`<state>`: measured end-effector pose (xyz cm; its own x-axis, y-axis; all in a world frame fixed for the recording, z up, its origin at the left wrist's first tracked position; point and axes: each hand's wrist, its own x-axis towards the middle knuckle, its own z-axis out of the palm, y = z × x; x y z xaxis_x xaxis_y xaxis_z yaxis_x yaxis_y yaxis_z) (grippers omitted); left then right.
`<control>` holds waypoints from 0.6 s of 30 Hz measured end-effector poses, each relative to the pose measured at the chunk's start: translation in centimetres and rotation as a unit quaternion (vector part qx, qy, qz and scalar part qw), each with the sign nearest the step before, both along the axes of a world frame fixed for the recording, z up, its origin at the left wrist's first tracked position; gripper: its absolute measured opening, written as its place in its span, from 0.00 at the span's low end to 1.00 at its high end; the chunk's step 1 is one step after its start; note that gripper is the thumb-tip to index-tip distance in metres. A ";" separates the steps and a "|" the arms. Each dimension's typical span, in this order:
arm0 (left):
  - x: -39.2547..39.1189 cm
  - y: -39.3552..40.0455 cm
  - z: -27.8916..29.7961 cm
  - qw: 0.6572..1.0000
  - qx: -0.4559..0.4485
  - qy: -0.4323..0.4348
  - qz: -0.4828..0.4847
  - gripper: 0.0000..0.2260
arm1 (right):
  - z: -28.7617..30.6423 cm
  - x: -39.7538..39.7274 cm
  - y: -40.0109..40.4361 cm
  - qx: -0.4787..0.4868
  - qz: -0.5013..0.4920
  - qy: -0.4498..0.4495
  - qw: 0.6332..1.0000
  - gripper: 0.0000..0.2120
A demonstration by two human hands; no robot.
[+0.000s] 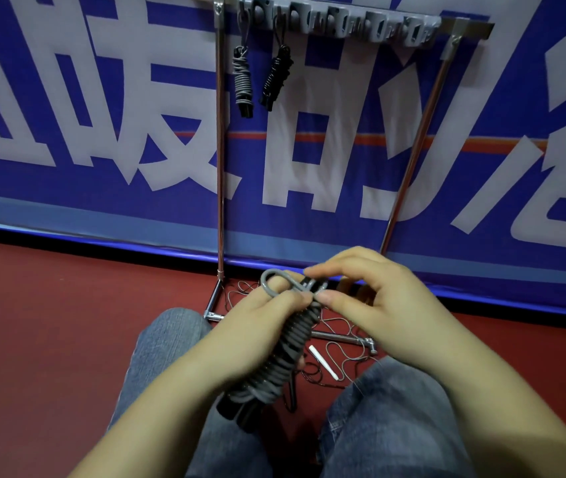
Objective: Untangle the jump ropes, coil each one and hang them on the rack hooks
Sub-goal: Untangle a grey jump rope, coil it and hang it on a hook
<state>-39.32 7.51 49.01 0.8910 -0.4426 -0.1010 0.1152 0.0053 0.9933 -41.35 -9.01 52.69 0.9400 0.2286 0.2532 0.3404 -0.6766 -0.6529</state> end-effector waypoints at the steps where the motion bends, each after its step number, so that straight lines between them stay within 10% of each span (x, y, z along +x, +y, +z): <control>1: 0.1 0.2 0.1 1.000 -0.006 0.008 -0.019 0.08 | 0.2 0.1 0.1 -0.008 0.009 0.003 1.000 0.10; 11: 0.0 1.4 0.0 0.989 -0.082 0.051 -0.115 0.20 | 3.1 1.1 -0.1 -0.129 0.090 0.019 0.987 0.07; 18: -0.2 1.0 1.0 0.993 0.054 -0.057 -0.087 0.21 | 3.6 1.1 0.5 -0.307 0.123 -0.027 0.943 0.10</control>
